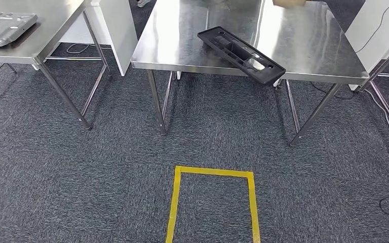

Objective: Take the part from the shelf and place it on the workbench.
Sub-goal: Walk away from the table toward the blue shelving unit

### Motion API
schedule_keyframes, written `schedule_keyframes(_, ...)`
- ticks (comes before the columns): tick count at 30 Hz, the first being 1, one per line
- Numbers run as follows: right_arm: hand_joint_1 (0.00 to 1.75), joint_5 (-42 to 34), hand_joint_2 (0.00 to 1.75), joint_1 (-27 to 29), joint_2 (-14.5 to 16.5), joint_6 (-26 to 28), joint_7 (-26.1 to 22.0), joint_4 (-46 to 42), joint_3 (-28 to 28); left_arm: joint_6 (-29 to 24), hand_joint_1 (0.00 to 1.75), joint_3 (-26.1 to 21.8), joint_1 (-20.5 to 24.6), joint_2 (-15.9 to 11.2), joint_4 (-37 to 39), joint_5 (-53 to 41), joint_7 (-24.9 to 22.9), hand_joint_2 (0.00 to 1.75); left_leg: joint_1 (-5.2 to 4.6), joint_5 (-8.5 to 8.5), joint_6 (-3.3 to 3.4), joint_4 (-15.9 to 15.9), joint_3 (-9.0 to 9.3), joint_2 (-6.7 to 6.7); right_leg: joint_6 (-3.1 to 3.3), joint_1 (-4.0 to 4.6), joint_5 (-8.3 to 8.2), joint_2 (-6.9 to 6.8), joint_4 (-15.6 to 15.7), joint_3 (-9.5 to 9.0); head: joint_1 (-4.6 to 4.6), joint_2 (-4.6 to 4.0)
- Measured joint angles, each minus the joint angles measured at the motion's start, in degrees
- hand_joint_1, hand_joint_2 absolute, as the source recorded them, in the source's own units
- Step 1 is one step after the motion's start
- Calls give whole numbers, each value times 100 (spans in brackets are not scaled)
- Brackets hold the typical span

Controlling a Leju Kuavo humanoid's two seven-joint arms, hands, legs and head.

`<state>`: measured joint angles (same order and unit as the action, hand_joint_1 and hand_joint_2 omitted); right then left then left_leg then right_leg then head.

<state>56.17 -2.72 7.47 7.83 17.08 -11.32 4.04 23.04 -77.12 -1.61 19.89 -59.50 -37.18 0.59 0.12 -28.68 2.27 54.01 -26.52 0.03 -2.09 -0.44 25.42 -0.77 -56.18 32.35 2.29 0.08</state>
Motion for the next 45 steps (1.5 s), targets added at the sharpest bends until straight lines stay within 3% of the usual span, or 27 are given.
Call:
schedule_keyframes(2,0,-7,0,3,-12,10,-38,0,1,-41,0,80,-38,5,-5,116,-44,0,29,111,102,-32,-109,35,41,-3,387,24,-460,187,-37,1)
schedule_keyframes(4,0,33,0,-5,-23,17,-59,0,2,-97,0,204,-117,8,-13,267,-102,0,26,203,121,-26,-240,43,64,-13,836,42,-1223,390,-68,1)
schedule_keyframes(5,0,74,0,-10,-29,18,-62,0,1,-136,0,271,-161,11,-20,353,-136,0,27,248,109,-22,-308,38,33,-19,929,46,-1513,423,-71,1)
schedule_keyframes(6,0,116,0,-14,-34,18,-66,0,1,-173,0,346,-200,14,-27,443,-169,0,29,291,92,-17,-375,21,-24,-28,897,47,-1630,371,-73,1)
schedule_keyframes(7,0,149,0,-15,-40,18,-68,0,0,-218,0,422,-231,16,-34,528,-203,0,32,334,72,-7,-440,-5,-92,-40,768,51,-1537,224,-73,1)
schedule_keyframes(9,0,174,0,-6,-51,16,-72,1,0,-282,0,564,-271,19,-48,645,-250,0,36,410,17,41,-558,-88,-181,-79,500,171,-842,-296,-79,1)
schedule_keyframes(10,0,177,0,9,-54,14,-74,2,0,-296,0,626,-284,20,-60,671,-265,0,29,442,-14,84,-616,-138,-175,-93,477,282,-403,-583,-79,0)
schedule_keyframes(12,0,179,0,41,-53,-2,-79,5,0,-307,0,741,-314,22,-96,697,-280,0,14,515,-85,158,-722,-240,-108,-101,586,438,153,-878,-80,1)
schedule_keyframes(15,0,182,0,51,-50,-25,-82,8,-1,-319,0,863,-387,23,-144,708,-296,0,40,543,-180,243,-827,-302,1,-98,608,317,223,-848,-69,1)
schedule_keyframes(17,0,187,0,54,-54,-44,-82,9,-2,-331,0,936,-436,23,-162,674,-309,0,59,225,-233,637,-985,-167,100,-102,562,189,228,-824,-29,1)
schedule_keyframes(19,0,194,0,64,-63,-84,-82,9,-2,-361,0,1029,-459,24,-169,556,-361,0,64,-229,-277,1379,-1245,-56,170,-65,532,38,224,-788,10,0)
schedule_keyframes(20,0,199,0,70,-71,-112,-83,9,-2,-374,0,1070,-468,24,-170,466,-412,0,66,-356,-288,1689,-1336,-37,191,-48,521,-42,220,-766,13,0)
schedule_keyframes(22,0,222,0,74,-92,-175,-96,9,-2,-372,0,1147,-515,24,-171,254,-557,0,67,-276,-279,1744,-1227,-10,206,-29,510,-176,206,-736,15,0)
schedule_keyframes(24,0,256,0,68,-113,-238,-122,9,-2,-305,0,1216,-577,24,-177,14,-695,0,58,4,-226,1056,-741,112,208,-16,509,-288,192,-736,17,0)
schedule_keyframes(26,0,276,0,60,-131,-294,-143,9,-2,-191,0,1278,-601,23,-191,-265,-764,0,3,129,-147,405,-343,330,195,17,510,-398,182,-732,14,0)
schedule_keyframes(27,0,280,0,52,-139,-323,-149,9,-2,-133,0,1305,-600,23,-198,-428,-772,0,-27,115,-108,264,-282,393,183,33,510,-453,179,-727,15,0)
schedule_keyframes(29,0,289,0,27,-150,-369,-151,9,-2,-73,0,1343,-600,24,-203,-721,-736,0,-45,126,-31,204,-308,328,136,53,513,-548,177,-734,14,1)
schedule_keyframes(30,0,293,0,16,-159,-383,-150,9,-2,-57,0,1356,-599,27,-202,-833,-713,0,-34,148,9,171,-319,272,110,49,537,-507,143,-720,16,0)
schedule_keyframes(32,0,302,0,13,-178,-398,-149,9,-2,-46,0,1367,-575,31,-199,-954,-680,0,-1,222,93,115,-350,163,93,36,742,-248,-226,-539,-11,1)
schedule_keyframes(33,0,304,0,15,-190,-401,-151,9,-2,-44,0,1371,-560,33,-198,-977,-670,0,-2,246,116,110,-378,109,107,22,911,-98,-594,-353,-28,1)
schedule_keyframes(35,0,305,0,15,-205,-407,-152,9,-1,-34,0,1374,-541,34,-192,-1034,-651,0,-6,282,141,113,-430,-19,116,10,1204,16,-1400,32,-52,1)
schedule_keyframes(36,0,304,0,11,-213,-417,-145,9,-1,-13,0,1380,-540,34,-185,-1101,-627,0,-8,296,138,116,-443,-87,91,5,1239,26,-1608,127,-53,1)
schedule_keyframes(37,0,301,0,10,-221,-435,-130,9,0,21,0,1395,-538,34,-173,-1232,-579,0,-9,308,129,121,-449,-162,46,-2,1165,36,-1570,104,-56,1)
schedule_keyframes(38,0,297,0,9,-236,-462,-112,9,1,58,0,1423,-533,32,-152,-1410,-513,0,-8,318,118,130,-450,-241,-6,-14,1007,61,-1298,-27,-58,1)
schedule_keyframes(40,0,285,0,30,-275,-516,-82,11,5,117,0,1526,-491,16,-81,-1851,-374,87,-20,330,83,187,-481,-407,-73,-44,639,259,-444,-402,-66,0)
schedule_keyframes(42,0,286,0,50,-305,-543,-77,15,10,146,0,1656,-415,-5,-18,-2169,-302,175,-28,346,23,253,-566,-541,-31,-52,481,427,20,-552,-71,0)
schedule_keyframes(45,0,326,0,42,-311,-506,-132,17,13,183,0,1847,-348,-19,-8,-2374,-307,175,-4,385,-94,283,-672,-645,112,-41,432,318,50,-517,-76,1)
